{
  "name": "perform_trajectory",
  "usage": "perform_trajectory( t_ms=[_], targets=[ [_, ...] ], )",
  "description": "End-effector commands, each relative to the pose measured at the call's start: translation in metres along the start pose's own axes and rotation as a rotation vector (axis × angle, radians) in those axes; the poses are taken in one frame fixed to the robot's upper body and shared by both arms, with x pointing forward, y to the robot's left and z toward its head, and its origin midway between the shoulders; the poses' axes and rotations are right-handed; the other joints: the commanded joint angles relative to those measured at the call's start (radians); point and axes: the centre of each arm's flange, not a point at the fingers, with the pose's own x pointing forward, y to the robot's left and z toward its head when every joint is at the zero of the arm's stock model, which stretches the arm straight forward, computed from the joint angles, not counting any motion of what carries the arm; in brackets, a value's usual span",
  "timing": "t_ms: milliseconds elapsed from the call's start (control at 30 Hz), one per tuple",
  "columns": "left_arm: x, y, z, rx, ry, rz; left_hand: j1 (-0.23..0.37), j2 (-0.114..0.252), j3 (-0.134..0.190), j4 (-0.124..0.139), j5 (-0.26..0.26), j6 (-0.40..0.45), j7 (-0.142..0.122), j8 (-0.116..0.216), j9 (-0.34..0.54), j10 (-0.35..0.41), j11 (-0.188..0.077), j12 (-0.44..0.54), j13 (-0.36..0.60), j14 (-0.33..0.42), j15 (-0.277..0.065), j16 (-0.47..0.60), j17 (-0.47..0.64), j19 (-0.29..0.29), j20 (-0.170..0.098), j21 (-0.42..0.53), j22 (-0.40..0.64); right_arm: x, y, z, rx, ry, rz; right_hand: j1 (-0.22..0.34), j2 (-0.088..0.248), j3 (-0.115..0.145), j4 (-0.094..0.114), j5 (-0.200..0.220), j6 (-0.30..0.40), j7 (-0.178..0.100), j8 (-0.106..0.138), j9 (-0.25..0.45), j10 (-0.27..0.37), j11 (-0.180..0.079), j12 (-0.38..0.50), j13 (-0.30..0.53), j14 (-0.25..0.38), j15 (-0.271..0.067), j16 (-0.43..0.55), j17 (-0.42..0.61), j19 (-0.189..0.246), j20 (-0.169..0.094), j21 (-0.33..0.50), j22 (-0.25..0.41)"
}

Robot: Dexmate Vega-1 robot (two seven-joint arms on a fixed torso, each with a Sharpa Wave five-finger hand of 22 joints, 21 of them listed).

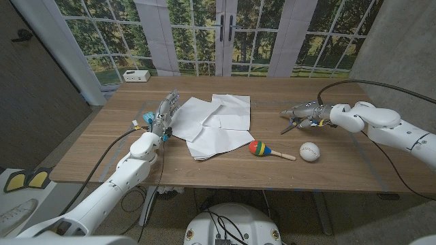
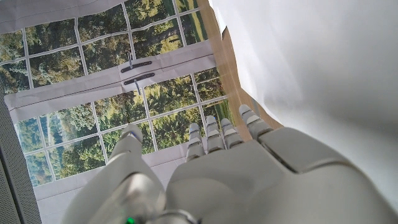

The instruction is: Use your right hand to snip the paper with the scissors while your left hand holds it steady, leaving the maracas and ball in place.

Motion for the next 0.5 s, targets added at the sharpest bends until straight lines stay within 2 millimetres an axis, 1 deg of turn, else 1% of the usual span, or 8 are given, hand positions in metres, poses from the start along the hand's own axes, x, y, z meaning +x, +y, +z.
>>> perform_trajectory(
  t_ms=[33, 200, 267, 333, 433, 500],
  targets=[
    [0.0, -0.0006, -0.0008, -0.005, -0.005, -0.002, -0.007, 0.001, 0.004, -0.005, 0.004, 0.008, 0.004, 0.003, 0.002, 0.007, -0.003, 0.005, 0.003, 0.0, -0.003, 0.005, 0.003, 0.001, -0.004, 0.001, 0.002, -0.0001, 0.0037, 0.0, 0.003, 0.009, 0.009, 0.009, -0.005, 0.006, 0.002, 0.011, 0.0, -0.001, 0.001, 0.002, -0.004, -0.002, 0.01, 0.001, 0.003, -0.182, 0.002, 0.005, 0.002, -0.012, 0.005, 0.003],
    [-0.0006, -0.0006, -0.001, -0.005, -0.004, -0.001, -0.007, 0.001, 0.004, -0.005, 0.004, 0.007, 0.004, 0.003, 0.002, 0.008, -0.003, 0.005, 0.003, -0.001, -0.003, 0.005, 0.003, 0.0, -0.004, 0.001, 0.002, -0.0006, 0.0046, 0.0007, 0.029, 0.01, -0.002, 0.005, -0.004, 0.007, 0.008, 0.019, 0.0, 0.0, 0.001, 0.002, 0.011, 0.0, 0.025, 0.007, 0.006, -0.183, 0.003, 0.007, 0.003, -0.013, 0.004, 0.003],
    [-0.0013, -0.0005, -0.0012, -0.005, -0.003, 0.0, -0.007, 0.001, 0.004, -0.005, 0.004, 0.008, 0.004, 0.003, 0.002, 0.008, -0.001, 0.005, 0.003, -0.001, -0.003, 0.004, 0.003, 0.001, -0.004, 0.002, 0.002, -0.0004, 0.0057, 0.0014, 0.028, 0.009, -0.001, 0.004, -0.005, 0.009, 0.012, 0.03, 0.016, -0.016, 0.005, 0.002, 0.044, -0.002, 0.057, 0.024, 0.014, -0.184, 0.006, 0.011, 0.002, -0.014, 0.003, 0.003],
    [-0.0016, -0.0004, -0.0012, -0.006, -0.003, 0.001, -0.007, 0.001, 0.004, -0.005, 0.004, 0.007, 0.005, 0.003, 0.002, 0.008, -0.001, 0.005, 0.003, -0.001, -0.003, 0.004, 0.003, 0.0, -0.004, 0.001, 0.002, 0.0, 0.0063, 0.0015, 0.037, 0.009, 0.0, 0.002, -0.006, 0.009, 0.016, 0.038, 0.018, -0.017, 0.003, 0.002, 0.061, 0.002, 0.085, 0.042, 0.028, -0.187, 0.012, 0.017, 0.003, -0.015, 0.003, 0.003],
    [-0.0026, 0.0001, -0.0011, -0.005, -0.002, 0.004, -0.007, 0.001, 0.004, -0.005, 0.004, 0.007, 0.004, 0.003, 0.002, 0.007, -0.003, 0.005, 0.003, -0.001, -0.003, 0.004, 0.003, 0.0, -0.004, 0.001, 0.002, 0.0008, 0.0086, 0.0022, 0.049, 0.009, 0.002, 0.002, -0.011, 0.004, 0.015, 0.041, 0.015, -0.014, 0.001, 0.002, 0.058, 0.001, 0.111, 0.067, 0.04, -0.186, 0.018, 0.025, 0.007, -0.017, 0.004, 0.003],
    [-0.0027, 0.0004, -0.0011, -0.006, -0.002, 0.005, -0.007, 0.001, 0.004, -0.005, 0.004, 0.007, 0.004, 0.003, 0.002, 0.006, -0.002, 0.004, 0.003, -0.001, -0.003, 0.004, 0.003, 0.0, -0.004, 0.002, 0.002, 0.0013, 0.0095, 0.0029, 0.051, 0.008, 0.002, -0.002, -0.014, -0.002, 0.017, 0.039, 0.011, -0.009, 0.0, 0.003, 0.044, 0.002, 0.137, 0.097, 0.048, -0.186, 0.023, 0.035, 0.006, -0.019, 0.004, 0.003]
  ],
)
